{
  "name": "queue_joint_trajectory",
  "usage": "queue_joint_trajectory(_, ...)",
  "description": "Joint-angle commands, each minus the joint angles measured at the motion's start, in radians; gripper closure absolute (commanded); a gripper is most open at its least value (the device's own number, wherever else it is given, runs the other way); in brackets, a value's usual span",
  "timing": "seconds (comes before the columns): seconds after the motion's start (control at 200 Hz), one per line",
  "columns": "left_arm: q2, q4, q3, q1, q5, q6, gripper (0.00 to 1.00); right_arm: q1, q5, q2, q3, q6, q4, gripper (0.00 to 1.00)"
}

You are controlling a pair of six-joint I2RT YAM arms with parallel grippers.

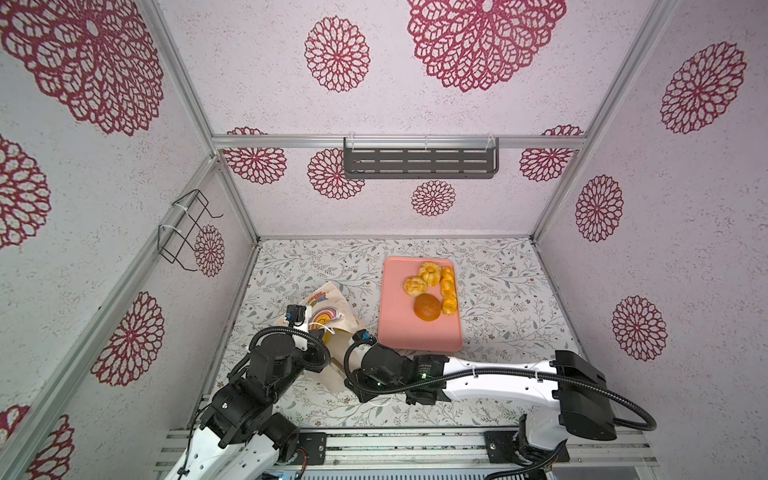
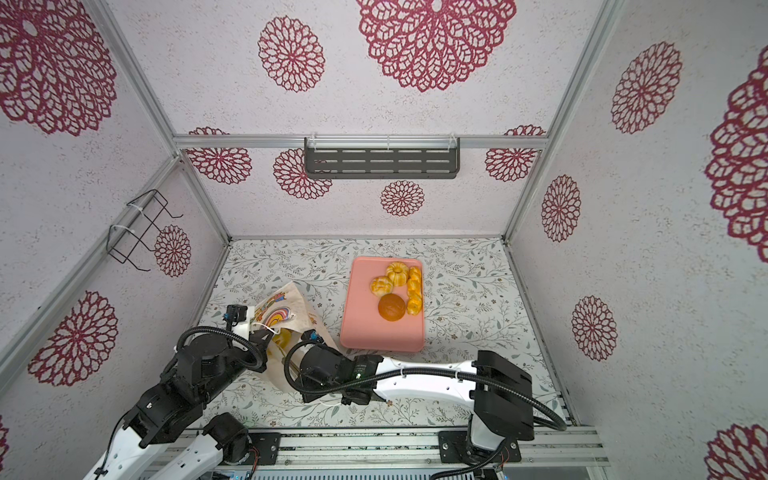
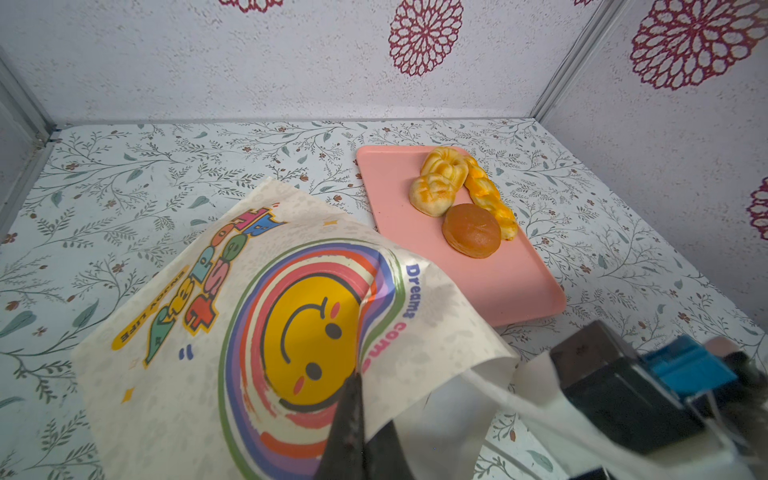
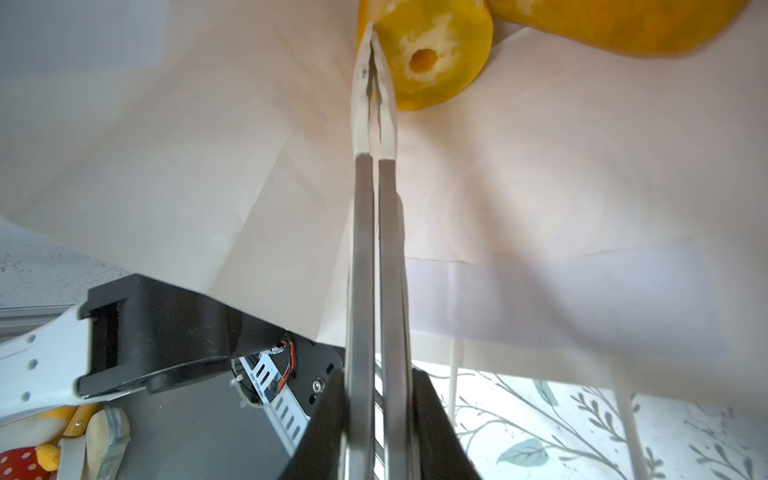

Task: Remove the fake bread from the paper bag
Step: 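Lift the yellow ring bread out of the bag with the right tongs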

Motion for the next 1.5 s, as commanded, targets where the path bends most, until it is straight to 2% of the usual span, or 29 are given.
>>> queue_joint_trajectory(0.0,-0.017,0.023,0.006,-0.002,-0.014,-0.017,1.00,-0.014,0.063,-0.073,-0.027,0.042,-0.016,1.00)
queue_joint_trajectory(0.26,-0.032,0.033,-0.011,-0.002,-0.028,-0.024,1.00,0.006,0.069,-0.151,-0.081,0.050,-0.020,1.00)
queue_joint_trajectory(0.831,-0.006,0.038,0.003,-0.002,-0.032,-0.026,1.00,0.011,0.075,-0.224,-0.155,0.098,-0.030,1.00)
queue_joint_trajectory(0.921,-0.002,0.043,0.004,-0.001,-0.030,-0.025,1.00,0.011,0.073,-0.236,-0.164,0.113,-0.013,0.90)
queue_joint_trajectory(1.011,0.004,0.046,0.002,-0.001,-0.027,-0.023,1.00,0.012,0.075,-0.249,-0.173,0.125,0.006,0.85)
queue_joint_trajectory(1.266,0.007,0.056,-0.004,-0.001,-0.024,-0.025,1.00,0.012,0.029,-0.255,-0.190,0.156,0.085,0.80)
queue_joint_trajectory(1.496,0.003,0.064,-0.015,-0.001,-0.021,-0.032,1.00,0.016,-0.013,-0.218,-0.165,0.148,0.079,0.68)
